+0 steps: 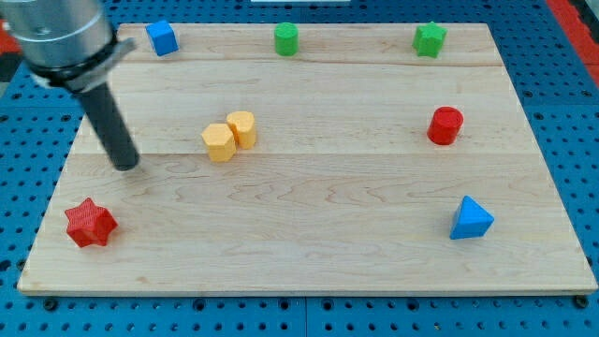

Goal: Put the red star parallel to yellow heart

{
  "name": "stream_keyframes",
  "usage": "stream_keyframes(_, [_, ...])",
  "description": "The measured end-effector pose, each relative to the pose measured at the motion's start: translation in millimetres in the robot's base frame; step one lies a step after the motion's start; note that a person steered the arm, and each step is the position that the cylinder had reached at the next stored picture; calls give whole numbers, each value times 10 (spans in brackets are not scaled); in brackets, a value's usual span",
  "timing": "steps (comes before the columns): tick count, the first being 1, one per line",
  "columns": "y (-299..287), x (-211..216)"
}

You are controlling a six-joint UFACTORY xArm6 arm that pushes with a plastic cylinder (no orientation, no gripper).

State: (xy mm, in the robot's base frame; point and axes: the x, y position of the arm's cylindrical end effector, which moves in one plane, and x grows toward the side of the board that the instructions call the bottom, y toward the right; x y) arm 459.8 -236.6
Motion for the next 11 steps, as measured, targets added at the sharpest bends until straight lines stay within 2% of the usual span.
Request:
stream_keyframes(1, [-418,387])
stream_keyframes(2, [-116,729])
stream_keyframes(3, [471,943])
stream_keyframes(4, [201,1023])
stream_keyframes(5, [330,1429])
stream_keyframes(6, [1083,1280])
stream_keyframes(7, [1739,844])
stream_keyframes(9, [2608,9])
stream_keyframes(10, [2602,-148])
stream_keyframes(11, [2011,-296])
